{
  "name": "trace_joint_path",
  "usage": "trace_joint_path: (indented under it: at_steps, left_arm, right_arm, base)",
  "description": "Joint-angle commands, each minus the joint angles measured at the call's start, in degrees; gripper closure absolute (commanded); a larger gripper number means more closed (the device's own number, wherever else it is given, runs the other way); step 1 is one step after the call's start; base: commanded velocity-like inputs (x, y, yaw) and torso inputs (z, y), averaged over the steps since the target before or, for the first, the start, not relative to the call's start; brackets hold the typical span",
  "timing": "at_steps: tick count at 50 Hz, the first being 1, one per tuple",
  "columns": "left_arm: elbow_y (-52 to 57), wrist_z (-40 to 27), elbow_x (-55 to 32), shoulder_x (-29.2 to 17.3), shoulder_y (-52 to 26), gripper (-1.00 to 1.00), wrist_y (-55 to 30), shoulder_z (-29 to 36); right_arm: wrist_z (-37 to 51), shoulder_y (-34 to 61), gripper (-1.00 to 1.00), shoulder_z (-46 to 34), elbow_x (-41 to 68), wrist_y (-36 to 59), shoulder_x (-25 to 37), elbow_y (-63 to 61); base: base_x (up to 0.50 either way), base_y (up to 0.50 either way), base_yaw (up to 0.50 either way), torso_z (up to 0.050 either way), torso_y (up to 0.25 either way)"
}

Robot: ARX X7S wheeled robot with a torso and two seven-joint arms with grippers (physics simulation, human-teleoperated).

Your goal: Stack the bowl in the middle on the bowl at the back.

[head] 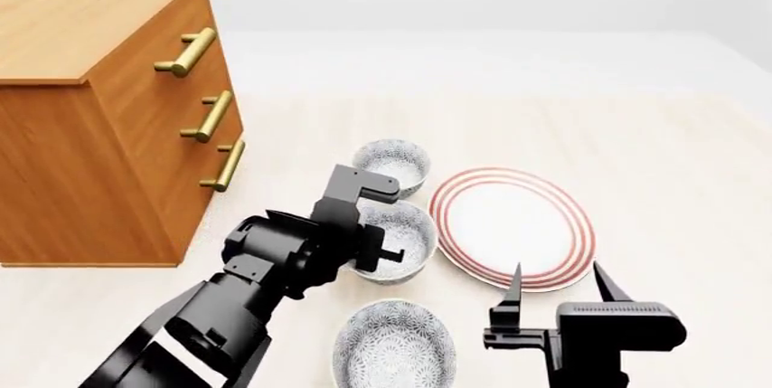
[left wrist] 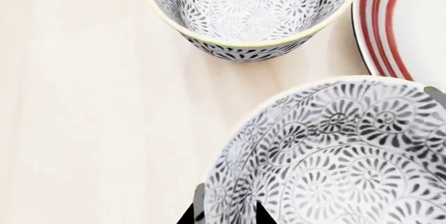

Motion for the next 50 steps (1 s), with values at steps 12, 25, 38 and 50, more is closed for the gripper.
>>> trace_joint_path:
  at_steps: [12,25,38,50]
  left_arm:
    - [-1.01,-0.51,-10.5,-3.49,-1.55,1.0,2.87,5.18]
    - [10.46,-4.29,-14.11,-10.26,0.38,1.0,0.96,2.2]
    - [23.79,-8.42,-21.53,-16.62,2.21,1.0,-3.14,-3.13]
    - [35.73,-13.06,-29.54,-21.34,3.76,1.0,-6.75,-8.3]
  right_arm:
    - [0.44,-0.15,-1.0,-0.65,0.52,0.09,0.49,0.04]
    - [0.45,1.91,-1.0,-1.43,0.49,1.83,0.51,0.67]
    - [0.84,2.03,-1.0,-1.79,0.78,1.6,0.56,1.16]
    - [1.33,3.75,-1.0,-2.87,0.59,1.68,-0.02,2.87]
  base:
    - [0.0,0.0,0.0,0.0,0.0]
    - [0.0,0.0,0.0,0.0,0.0]
    - [0.0,0.0,0.0,0.0,0.0]
    - [0.0,0.0,0.0,0.0,0.0]
